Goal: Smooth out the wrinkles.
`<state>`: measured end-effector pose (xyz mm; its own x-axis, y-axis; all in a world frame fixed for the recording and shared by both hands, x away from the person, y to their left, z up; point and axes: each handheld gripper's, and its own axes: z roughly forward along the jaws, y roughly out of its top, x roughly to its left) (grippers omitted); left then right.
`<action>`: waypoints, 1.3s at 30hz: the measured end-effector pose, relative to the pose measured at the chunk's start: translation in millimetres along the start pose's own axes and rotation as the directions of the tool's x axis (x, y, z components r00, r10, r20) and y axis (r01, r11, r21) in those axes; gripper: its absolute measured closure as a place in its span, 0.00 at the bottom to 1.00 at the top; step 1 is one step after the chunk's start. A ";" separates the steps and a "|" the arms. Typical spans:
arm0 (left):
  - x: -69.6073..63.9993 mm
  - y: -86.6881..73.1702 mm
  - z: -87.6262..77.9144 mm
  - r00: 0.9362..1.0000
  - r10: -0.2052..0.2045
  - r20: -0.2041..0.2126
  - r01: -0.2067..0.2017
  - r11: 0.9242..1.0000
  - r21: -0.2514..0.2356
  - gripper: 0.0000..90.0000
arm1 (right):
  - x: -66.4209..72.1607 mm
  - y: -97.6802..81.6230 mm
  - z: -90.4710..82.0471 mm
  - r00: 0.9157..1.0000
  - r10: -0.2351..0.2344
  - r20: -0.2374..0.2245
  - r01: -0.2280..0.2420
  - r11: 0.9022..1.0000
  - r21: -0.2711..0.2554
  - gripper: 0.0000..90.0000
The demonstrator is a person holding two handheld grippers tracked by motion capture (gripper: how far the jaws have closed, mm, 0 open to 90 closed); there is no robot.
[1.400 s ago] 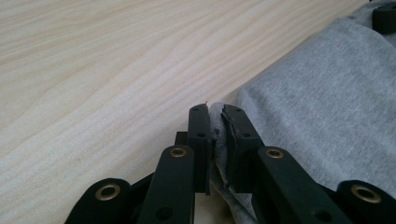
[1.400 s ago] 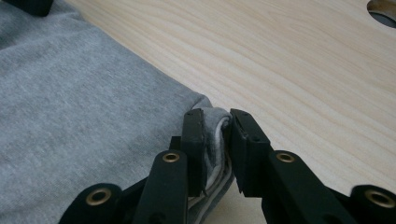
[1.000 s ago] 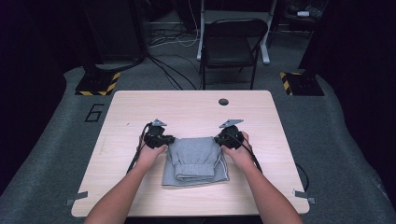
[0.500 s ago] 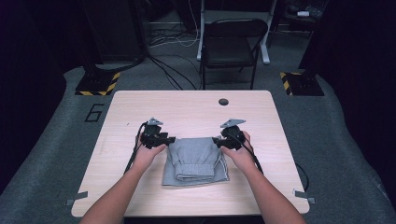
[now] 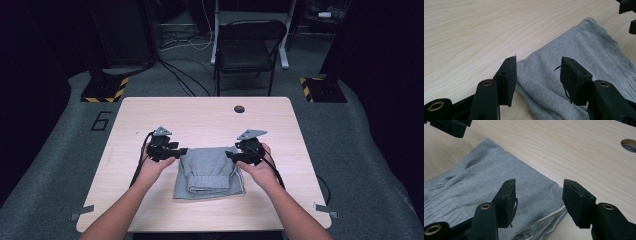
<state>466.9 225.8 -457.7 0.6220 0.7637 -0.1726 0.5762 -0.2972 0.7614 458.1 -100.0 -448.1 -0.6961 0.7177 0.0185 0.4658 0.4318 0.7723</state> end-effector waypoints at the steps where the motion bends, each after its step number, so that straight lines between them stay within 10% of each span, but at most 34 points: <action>1: -1.1 -0.3 -2.2 1.000 0.002 -0.001 -0.002 1.000 0.002 0.52 | 1.2 0.4 -1.2 1.000 0.001 -0.009 -0.001 1.000 0.004 0.48; 21: -31.0 -16.9 -49.2 0.996 0.047 0.077 -0.048 0.999 0.006 0.47 | 31.2 -14.7 -44.6 0.998 -0.059 -0.015 0.059 0.998 -0.023 0.47; 39: -32.9 -56.3 -73.1 0.998 0.046 0.048 -0.046 0.999 0.012 0.45 | 39.6 -49.0 -72.9 1.000 -0.017 -0.020 0.017 1.000 -0.026 0.47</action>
<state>375.2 259.3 -449.2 0.6726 0.7208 -0.1678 0.5531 -0.3390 0.7610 367.9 -132.6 -439.0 -0.7149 0.6990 0.0179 0.4398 0.4297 0.7886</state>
